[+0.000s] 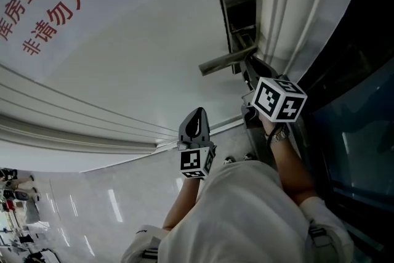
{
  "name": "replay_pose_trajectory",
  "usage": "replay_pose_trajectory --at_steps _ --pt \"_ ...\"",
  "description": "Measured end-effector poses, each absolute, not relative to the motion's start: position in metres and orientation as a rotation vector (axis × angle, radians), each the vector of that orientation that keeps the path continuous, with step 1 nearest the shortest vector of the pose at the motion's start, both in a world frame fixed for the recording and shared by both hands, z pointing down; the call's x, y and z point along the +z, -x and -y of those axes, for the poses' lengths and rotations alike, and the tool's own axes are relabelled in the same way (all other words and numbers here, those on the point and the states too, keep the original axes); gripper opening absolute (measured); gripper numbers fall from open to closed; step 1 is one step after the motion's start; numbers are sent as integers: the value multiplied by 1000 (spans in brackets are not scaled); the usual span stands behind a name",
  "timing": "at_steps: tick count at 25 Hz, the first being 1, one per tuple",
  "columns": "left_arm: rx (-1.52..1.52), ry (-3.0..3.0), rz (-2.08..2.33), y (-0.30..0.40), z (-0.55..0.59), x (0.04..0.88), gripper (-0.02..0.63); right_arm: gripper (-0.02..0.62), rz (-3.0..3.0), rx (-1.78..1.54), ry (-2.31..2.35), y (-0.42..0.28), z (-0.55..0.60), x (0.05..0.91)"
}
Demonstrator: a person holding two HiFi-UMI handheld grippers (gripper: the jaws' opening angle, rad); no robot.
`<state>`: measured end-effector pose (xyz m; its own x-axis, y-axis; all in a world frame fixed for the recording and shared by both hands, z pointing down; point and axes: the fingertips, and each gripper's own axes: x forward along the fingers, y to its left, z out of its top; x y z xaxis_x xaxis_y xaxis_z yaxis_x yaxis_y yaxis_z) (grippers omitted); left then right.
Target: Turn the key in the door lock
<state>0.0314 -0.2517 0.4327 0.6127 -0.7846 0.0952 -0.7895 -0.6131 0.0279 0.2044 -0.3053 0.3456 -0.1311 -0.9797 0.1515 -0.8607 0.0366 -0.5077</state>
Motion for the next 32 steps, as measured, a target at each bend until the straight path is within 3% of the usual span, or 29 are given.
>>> replay_pose_trajectory --at_steps 17,32 --pt "120 -2747 1347 -25 245 436 8 14 -1703 -1049 1508 -207 303 348" --pt "147 -2779 1323 -26 244 434 8 21 -1760 -1033 1515 -206 303 348"
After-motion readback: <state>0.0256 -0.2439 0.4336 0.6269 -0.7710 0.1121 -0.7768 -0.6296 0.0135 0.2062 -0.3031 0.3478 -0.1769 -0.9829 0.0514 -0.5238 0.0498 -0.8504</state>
